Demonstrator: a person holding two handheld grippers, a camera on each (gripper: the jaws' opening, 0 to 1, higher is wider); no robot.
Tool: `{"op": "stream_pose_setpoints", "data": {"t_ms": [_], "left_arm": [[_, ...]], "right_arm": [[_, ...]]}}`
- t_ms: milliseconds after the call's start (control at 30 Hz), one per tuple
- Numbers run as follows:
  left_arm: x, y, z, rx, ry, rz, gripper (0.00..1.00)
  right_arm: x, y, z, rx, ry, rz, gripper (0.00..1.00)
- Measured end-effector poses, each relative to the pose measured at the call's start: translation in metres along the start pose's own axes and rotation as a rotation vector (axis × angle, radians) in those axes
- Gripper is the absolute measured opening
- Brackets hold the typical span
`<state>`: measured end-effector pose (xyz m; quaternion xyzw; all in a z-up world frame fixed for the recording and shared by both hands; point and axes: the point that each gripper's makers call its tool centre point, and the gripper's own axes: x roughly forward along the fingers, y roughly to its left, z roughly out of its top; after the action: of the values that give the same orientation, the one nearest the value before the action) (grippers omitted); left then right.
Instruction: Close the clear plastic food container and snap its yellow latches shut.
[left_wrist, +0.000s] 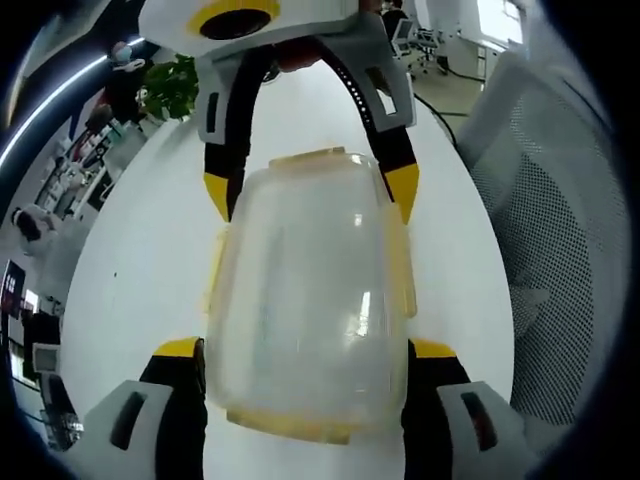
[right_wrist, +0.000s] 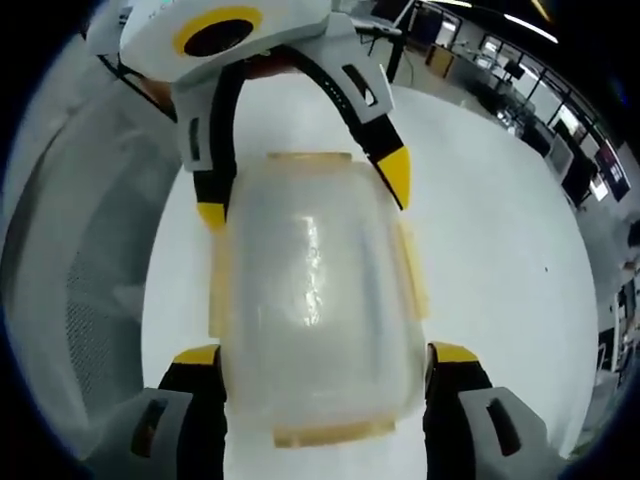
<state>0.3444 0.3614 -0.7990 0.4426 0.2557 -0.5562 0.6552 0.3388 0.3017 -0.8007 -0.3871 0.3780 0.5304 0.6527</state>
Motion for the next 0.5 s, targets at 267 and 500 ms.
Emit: {"op": "stream_pose_setpoints", "data": {"t_ms": [267, 500], "left_arm": [[-0.004, -0.002, -0.007, -0.003, 0.004, 0.006, 0.81], [-0.006, -0.002, -0.011, -0.007, 0.005, 0.01, 0.81]], "right_arm": [[0.004, 0.003, 0.007, -0.007, -0.001, 0.004, 0.82], [0.007, 0.003, 0.013, -0.012, 0.0, 0.008, 0.83]]}}
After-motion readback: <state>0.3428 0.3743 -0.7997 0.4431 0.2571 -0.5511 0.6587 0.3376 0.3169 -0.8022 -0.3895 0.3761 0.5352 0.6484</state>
